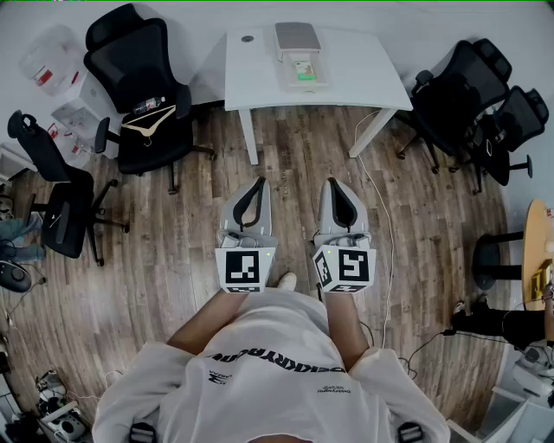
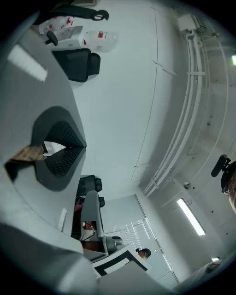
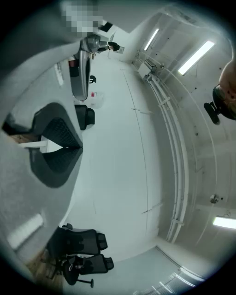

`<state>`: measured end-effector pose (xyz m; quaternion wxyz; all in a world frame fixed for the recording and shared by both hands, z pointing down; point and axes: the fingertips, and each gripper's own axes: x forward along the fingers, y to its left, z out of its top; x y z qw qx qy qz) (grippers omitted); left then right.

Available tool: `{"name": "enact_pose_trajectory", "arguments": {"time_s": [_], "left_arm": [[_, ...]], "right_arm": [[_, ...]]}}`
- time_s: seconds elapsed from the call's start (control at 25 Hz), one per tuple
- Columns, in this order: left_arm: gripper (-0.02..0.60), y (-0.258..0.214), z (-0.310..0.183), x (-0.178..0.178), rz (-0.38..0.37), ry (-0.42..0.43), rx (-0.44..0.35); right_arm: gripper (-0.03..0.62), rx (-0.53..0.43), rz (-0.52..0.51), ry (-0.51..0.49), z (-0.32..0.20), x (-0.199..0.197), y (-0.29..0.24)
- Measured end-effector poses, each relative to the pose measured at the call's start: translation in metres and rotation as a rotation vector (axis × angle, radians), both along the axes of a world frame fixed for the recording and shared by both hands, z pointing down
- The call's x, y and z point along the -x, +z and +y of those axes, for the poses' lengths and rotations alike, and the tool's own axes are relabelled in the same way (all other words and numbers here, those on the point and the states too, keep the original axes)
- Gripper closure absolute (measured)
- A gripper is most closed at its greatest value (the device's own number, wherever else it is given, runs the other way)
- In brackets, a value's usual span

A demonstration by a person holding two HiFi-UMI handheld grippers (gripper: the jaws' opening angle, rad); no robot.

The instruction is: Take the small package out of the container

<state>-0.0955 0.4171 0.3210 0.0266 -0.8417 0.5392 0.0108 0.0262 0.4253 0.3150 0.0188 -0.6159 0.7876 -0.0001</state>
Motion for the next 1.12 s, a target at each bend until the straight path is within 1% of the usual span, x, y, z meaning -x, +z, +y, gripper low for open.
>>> {"name": "enact_pose_trajectory", "arguments": {"time_s": [0.36, 0.6, 0.8, 1.12], "left_arm": [[0.583, 0.009, 0.006, -0.030, 0.039, -0.010, 0.031], [0.580, 0.020, 0.023, -0.047, 0.061, -0.022, 0.050], [0.578, 0.029, 0.029, -0.057, 0.043, 0.015, 0.061], [0.578, 0.037, 0.010, -0.066, 0.042, 0.004, 0.030]], "right_arm": [[0.594, 0.015, -0.027, -0.027, 0.008, -0.031, 0.009], [0.594, 0.014, -0.034, -0.051, 0.020, -0.048, 0.018], [0.594, 0.022, -0.044, -0.062, 0.023, -0.051, 0.026], [0.594, 0.023, -0.038, -0.080, 0.002, -0.051, 0.036]]}}
